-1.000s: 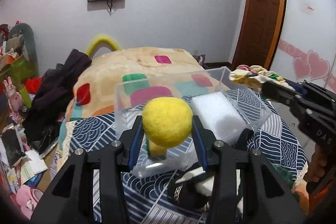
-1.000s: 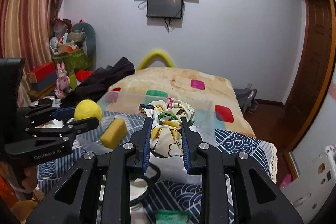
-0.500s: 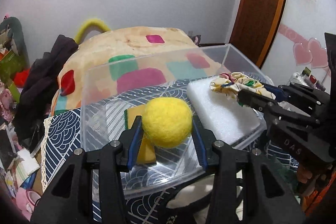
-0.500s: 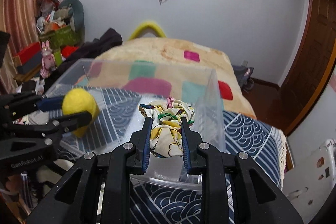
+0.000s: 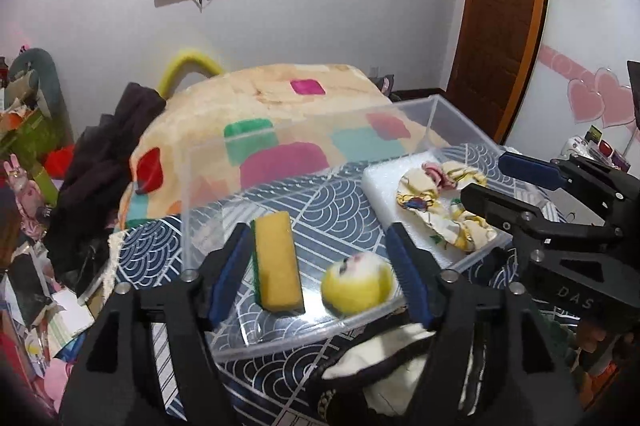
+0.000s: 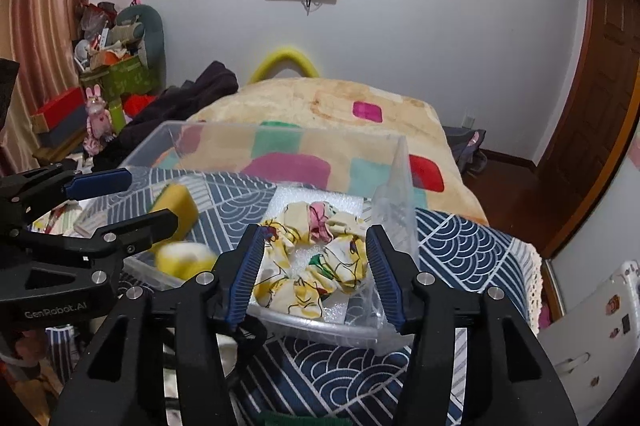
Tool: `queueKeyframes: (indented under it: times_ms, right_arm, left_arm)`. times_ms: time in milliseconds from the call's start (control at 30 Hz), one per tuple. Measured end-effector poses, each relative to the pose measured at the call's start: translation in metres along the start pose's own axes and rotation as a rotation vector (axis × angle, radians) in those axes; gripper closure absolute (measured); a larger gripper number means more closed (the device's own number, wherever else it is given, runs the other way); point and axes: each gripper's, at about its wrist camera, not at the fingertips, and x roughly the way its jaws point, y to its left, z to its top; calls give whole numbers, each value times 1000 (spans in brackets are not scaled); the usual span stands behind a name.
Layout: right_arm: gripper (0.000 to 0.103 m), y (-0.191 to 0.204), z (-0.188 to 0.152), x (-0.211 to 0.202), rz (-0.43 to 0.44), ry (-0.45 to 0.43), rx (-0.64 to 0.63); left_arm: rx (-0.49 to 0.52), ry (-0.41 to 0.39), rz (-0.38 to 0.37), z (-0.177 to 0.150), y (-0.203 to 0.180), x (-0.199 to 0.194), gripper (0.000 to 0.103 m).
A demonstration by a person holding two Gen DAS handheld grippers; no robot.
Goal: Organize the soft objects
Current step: 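Grasp the black chain-strap bag with the left tool while the right tool grasps the green knit glove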
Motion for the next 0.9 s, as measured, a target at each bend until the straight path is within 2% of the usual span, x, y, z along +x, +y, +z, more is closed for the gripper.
queueKeyframes:
  times_ms: [33, 200, 333, 500, 633, 900]
  right_arm:
    - [50, 0, 1, -3, -2, -9, 2]
    - [39, -1, 2, -27, -8, -69, 3]
    - [28, 1, -3, -46, -16, -114, -7]
    - [25, -2, -16, -59, -15, -133, 1]
    - [25, -5, -32, -60, -10, -104, 20]
    - [25, -5, -77, -55, -27, -21, 54]
  left_arm:
    - [1, -9, 6, 1, -1, -4, 22]
    - [-5, -61, 26, 1, -1, -31, 6]
    - [-5, -83, 36, -5, -2, -50, 4]
    - [7, -95, 40, -21, -8, -65, 2]
    - [11, -87, 37, -38, -15, -73, 2]
    - [15, -11, -38, -78, -27, -67, 2]
